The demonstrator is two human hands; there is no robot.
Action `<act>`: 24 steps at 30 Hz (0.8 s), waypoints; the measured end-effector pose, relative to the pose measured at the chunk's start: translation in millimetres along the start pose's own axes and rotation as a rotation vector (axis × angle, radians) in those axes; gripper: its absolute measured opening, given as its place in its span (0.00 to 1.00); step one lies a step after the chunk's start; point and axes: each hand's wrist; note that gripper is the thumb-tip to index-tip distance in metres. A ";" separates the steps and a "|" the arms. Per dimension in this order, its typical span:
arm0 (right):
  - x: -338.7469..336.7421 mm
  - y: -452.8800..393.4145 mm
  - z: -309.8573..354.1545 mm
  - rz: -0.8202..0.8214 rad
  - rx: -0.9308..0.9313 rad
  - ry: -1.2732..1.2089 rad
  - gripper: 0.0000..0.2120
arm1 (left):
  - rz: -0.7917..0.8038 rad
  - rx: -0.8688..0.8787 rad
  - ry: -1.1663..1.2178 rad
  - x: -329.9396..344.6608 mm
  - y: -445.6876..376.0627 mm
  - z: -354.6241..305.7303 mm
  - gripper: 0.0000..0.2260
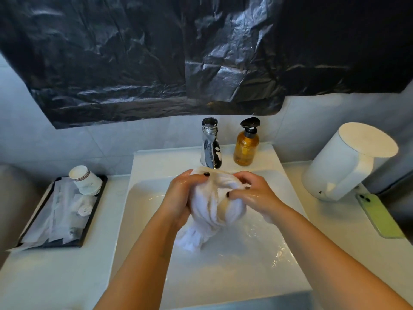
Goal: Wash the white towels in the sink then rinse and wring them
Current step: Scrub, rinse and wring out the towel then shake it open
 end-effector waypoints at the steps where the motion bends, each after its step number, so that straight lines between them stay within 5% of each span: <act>1: -3.4 1.5 4.8 -0.123 -0.035 0.077 0.16 | 0.022 0.049 0.003 0.8 5.7 -5.7 0.08; 2: -5.7 2.9 9.0 -0.273 -0.057 0.176 0.15 | 0.033 0.095 -0.020 3.6 11.8 -11.3 0.03; 4: -1.6 10.2 18.6 -0.418 -0.042 0.289 0.18 | 0.057 0.202 -0.127 10.7 21.0 -16.9 0.13; 9: 4.4 38.4 66.4 0.190 0.257 -0.705 0.16 | 0.250 0.378 -0.433 37.6 50.5 -28.6 0.22; 11: 1.1 42.0 77.5 0.308 0.265 -0.819 0.20 | 0.293 0.388 -0.594 38.8 61.7 -30.6 0.22; 14: 2.7 46.9 90.7 0.265 0.216 -0.571 0.14 | 0.237 0.331 -0.657 32.2 76.5 -31.8 0.16; 19: -5.2 50.4 112.0 0.128 -0.051 -0.423 0.08 | -0.342 0.204 -0.247 13.9 76.8 -14.1 0.23; 24: -18.9 56.3 135.5 0.190 -0.203 -0.101 0.13 | -0.009 0.020 -0.095 28.3 71.3 -17.6 0.27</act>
Point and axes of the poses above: each hand's wrist, its own y-axis away from the middle knuckle, its own x-axis out of the palm, z = x × y, and after that the axes turned 12 degrees about y, right-handed
